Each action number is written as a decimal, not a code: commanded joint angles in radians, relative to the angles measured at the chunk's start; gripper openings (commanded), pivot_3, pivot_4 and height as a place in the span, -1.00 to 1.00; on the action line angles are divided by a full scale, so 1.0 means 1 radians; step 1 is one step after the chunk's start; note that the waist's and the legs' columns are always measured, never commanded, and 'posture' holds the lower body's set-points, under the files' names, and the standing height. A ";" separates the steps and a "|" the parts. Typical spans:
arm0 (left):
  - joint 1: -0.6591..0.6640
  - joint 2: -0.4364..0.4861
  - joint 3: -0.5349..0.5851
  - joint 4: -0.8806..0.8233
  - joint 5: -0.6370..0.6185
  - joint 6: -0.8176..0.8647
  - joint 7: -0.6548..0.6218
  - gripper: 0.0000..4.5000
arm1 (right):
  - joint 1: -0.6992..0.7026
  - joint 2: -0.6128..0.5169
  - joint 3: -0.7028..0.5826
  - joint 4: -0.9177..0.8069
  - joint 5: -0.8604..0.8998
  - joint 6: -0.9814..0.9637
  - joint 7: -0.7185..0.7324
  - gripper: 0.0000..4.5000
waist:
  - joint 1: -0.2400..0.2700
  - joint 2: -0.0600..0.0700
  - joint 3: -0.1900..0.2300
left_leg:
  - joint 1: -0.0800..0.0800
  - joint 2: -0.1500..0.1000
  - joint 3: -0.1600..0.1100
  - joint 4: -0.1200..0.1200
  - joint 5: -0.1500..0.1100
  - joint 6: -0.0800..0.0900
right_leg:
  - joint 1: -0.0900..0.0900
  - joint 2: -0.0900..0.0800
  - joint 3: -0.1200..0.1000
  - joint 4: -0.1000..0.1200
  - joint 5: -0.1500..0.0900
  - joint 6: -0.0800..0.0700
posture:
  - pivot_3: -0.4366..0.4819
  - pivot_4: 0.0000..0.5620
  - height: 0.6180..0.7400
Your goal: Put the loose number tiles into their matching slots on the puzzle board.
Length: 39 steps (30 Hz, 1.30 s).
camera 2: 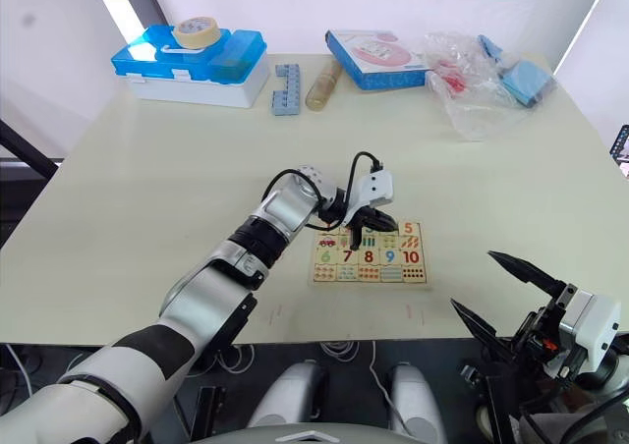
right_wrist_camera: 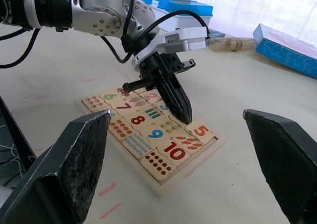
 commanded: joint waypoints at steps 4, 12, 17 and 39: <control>-0.032 -0.010 0.002 -0.001 0.002 -0.020 0.000 -0.97 | 0.010 0.000 -0.006 -0.028 0.011 -0.017 -0.005 1.00 | 0.000 0.000 0.000 | 0.000 0.000 0.000 0.000 0.000 0.000 | 0.000 0.000 0.000 0.000 0.000 0.000 | -0.05 -0.47 1.00; -0.031 -0.008 0.005 -0.001 0.001 -0.020 0.005 -0.97 | 0.008 -0.005 -0.005 -0.027 0.014 -0.014 -0.004 1.00 | 0.000 0.000 0.000 | 0.000 0.000 0.000 0.000 0.000 0.000 | 0.000 0.000 0.000 0.000 0.000 0.000 | -0.05 -0.47 1.00; -0.028 -0.006 0.012 -0.013 -0.006 -0.010 0.009 -0.97 | -0.004 -0.010 -0.001 -0.021 0.015 -0.011 -0.002 1.00 | 0.000 0.000 0.000 | 0.000 0.000 0.000 0.000 0.000 0.000 | 0.000 0.000 0.000 0.000 0.000 0.000 | -0.05 -0.47 1.00; 0.564 0.154 0.583 -1.196 -0.443 0.611 0.432 -0.97 | -0.310 -0.116 0.114 0.137 0.039 0.172 -0.002 1.00 | -0.015 -0.001 0.000 | 0.005 0.004 -0.004 -0.003 0.000 0.000 | 0.001 -0.002 0.003 0.000 0.000 -0.001 | -0.05 -0.47 1.00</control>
